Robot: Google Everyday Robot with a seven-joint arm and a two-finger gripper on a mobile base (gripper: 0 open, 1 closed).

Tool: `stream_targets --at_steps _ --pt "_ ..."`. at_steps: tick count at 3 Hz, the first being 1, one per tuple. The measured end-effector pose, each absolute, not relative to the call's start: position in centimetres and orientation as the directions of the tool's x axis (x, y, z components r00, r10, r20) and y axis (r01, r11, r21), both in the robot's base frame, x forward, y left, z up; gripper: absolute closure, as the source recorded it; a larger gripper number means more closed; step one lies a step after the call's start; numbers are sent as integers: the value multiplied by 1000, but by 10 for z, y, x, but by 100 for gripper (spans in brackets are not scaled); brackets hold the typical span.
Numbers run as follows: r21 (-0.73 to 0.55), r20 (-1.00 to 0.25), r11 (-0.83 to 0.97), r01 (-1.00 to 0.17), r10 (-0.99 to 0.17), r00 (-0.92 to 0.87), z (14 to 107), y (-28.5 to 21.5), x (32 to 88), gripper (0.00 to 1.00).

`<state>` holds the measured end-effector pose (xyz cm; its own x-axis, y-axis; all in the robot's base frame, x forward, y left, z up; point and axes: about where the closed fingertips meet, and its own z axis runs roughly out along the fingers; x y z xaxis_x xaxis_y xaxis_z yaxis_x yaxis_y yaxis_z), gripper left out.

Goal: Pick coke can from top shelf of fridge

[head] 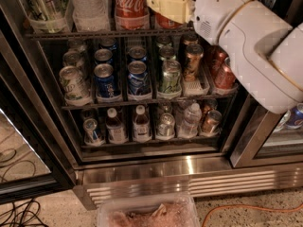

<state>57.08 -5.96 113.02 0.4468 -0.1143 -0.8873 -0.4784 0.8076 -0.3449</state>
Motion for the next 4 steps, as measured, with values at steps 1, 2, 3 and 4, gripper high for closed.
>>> stream_targets --at_steps 1,2,3,4 --pt "-300 -907 832 -467 -96 411 1121 -71 550 100" --pt "-300 -907 832 -467 -96 411 1121 -71 550 100" --pt "-276 -919 814 -511 -67 389 1106 -65 540 100" --pt "-231 -933 819 -525 -34 358 1079 -72 519 100"
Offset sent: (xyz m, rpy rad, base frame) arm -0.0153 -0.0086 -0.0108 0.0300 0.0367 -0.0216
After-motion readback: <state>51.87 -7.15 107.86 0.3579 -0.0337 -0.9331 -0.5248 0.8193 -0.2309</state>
